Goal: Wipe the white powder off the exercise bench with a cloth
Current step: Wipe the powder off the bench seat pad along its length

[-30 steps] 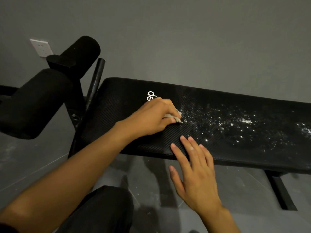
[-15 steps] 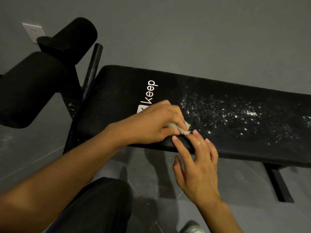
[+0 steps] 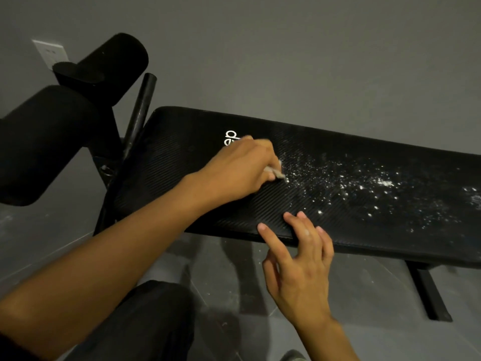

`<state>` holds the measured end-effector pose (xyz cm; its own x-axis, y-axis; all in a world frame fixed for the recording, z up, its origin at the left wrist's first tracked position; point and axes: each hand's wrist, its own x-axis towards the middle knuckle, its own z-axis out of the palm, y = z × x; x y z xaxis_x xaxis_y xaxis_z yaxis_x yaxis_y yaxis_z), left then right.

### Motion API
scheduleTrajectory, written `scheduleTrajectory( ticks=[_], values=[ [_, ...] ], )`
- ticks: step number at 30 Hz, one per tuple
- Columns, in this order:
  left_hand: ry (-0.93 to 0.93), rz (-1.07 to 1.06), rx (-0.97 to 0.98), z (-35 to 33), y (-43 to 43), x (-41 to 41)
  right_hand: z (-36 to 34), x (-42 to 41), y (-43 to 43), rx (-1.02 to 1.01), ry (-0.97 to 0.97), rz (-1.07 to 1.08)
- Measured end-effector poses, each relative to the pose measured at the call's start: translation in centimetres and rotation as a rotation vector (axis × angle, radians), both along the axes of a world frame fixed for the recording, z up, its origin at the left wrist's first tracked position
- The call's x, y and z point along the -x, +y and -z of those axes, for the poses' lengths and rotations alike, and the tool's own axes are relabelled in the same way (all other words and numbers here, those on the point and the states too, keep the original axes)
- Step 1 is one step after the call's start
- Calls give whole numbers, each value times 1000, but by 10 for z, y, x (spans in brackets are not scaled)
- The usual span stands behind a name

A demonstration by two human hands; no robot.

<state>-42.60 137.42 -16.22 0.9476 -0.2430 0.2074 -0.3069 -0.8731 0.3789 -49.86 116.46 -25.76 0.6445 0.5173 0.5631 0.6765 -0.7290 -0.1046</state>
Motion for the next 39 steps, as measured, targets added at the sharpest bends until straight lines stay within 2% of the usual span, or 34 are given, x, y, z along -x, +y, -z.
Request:
scheduleTrajectory(
  ticks=[3, 9, 14, 19, 24, 26, 28, 30, 35, 36, 39],
  values=[
    [68, 200, -17, -3, -4, 10, 0, 0, -1, -19, 11, -5],
    [29, 13, 82, -5, 9, -34, -4, 2, -1, -16, 49, -13],
    [172, 228, 45, -7, 13, -28, -6, 2, -3, -17, 66, -28],
    [30, -21, 109, -5, 15, -44, -8, 3, -5, -3, 78, -28],
    [237, 203, 137, -9, 23, -30, -9, 4, -6, 16, 81, -32],
    [170, 136, 160, -4, 24, -33, -10, 5, -5, 50, 80, -13],
    [47, -48, 167, -1, 25, -45, -10, 6, -5, 79, 78, 2],
    [22, -141, 169, -1, 26, -54, -11, 8, -6, 83, 88, 5],
    [205, 184, 139, -5, 12, -44, -11, 7, -6, 75, 89, 14],
    [180, 157, 149, -5, 12, -48, -12, 7, -5, 73, 86, 14],
    [56, -101, 187, -5, 20, -75, -11, 7, -5, 80, 76, 11]
  ],
)
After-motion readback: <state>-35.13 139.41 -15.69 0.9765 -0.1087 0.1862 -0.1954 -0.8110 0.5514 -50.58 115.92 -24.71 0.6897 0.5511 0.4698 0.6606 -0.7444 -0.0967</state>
